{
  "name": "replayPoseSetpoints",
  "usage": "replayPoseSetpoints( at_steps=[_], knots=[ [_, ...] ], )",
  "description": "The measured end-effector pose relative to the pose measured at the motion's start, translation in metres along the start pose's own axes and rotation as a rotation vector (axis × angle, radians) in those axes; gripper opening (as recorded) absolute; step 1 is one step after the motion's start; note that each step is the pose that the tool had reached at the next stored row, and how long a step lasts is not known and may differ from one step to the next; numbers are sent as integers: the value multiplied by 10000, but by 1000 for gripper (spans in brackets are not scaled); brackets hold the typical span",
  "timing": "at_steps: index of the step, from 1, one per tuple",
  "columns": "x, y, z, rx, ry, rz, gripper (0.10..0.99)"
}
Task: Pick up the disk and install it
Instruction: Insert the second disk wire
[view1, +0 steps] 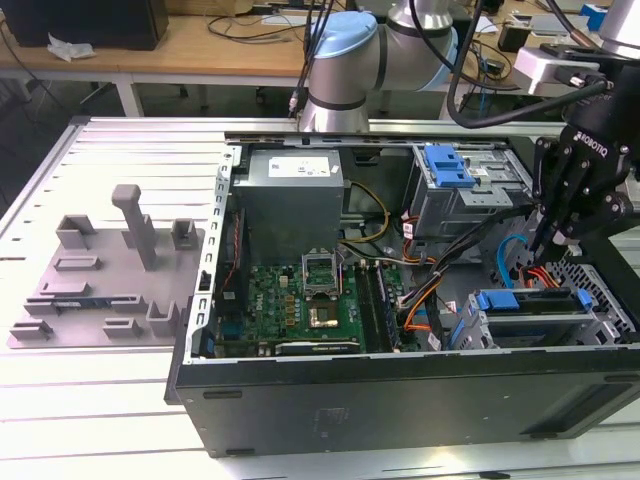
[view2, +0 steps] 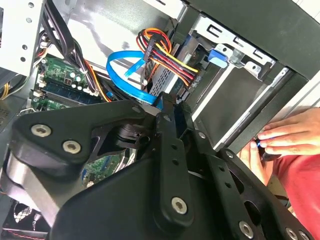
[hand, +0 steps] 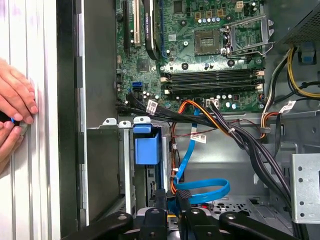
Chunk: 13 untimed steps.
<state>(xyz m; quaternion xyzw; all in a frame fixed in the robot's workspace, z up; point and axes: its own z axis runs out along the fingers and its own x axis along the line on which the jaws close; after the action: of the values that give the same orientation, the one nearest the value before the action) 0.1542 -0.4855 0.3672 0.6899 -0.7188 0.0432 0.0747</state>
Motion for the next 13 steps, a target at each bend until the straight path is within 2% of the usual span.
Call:
replayPoseSetpoints(
  at_steps=[3, 5, 13],
  knots=[
    [0, 0, 1, 0, 2, 0, 224],
    [0, 0, 2, 0, 1, 0, 161],
    [0, 0, 2, 0, -1, 0, 161]
  ],
)
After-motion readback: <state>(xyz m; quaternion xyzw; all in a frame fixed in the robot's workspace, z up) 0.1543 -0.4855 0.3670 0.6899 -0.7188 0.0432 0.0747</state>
